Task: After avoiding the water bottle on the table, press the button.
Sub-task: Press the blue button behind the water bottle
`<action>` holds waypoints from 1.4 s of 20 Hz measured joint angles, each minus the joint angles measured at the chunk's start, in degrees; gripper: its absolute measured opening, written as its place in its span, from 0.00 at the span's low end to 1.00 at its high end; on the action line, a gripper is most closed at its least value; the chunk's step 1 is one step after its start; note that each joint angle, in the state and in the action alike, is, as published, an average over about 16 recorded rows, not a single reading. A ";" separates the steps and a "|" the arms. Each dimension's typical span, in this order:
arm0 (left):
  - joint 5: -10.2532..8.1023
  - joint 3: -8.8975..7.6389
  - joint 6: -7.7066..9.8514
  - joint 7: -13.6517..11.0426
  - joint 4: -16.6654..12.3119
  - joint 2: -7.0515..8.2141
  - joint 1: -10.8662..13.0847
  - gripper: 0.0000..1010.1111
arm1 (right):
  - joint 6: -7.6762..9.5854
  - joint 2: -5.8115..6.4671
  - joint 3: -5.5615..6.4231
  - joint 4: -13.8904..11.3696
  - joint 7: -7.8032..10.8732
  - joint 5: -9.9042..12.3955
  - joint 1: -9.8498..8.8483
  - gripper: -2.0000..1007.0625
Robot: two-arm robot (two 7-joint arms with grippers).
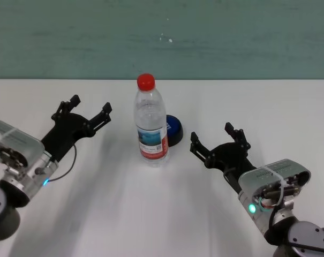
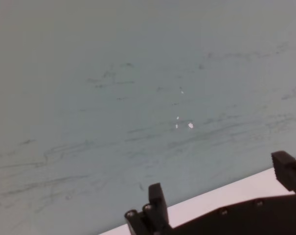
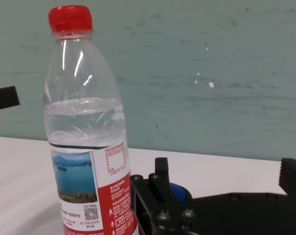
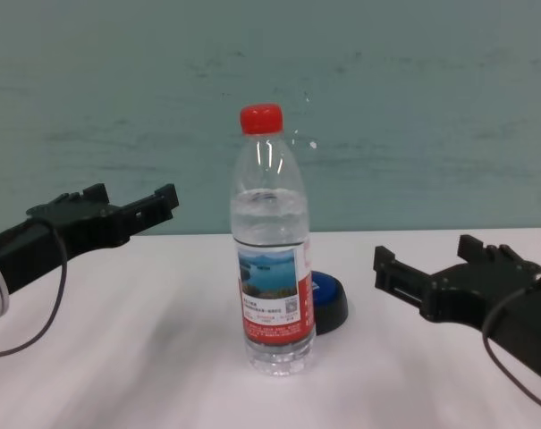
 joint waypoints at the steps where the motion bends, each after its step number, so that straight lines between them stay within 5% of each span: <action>1: 0.05 0.07 -0.05 -0.05 0.23 -0.05 -0.23 1.00 | 0.00 0.00 0.00 0.00 0.00 0.00 0.00 1.00; 28: 2.73 2.06 -1.16 0.06 7.21 -1.81 -6.49 1.00 | 0.00 0.00 0.00 0.00 0.00 0.00 0.00 1.00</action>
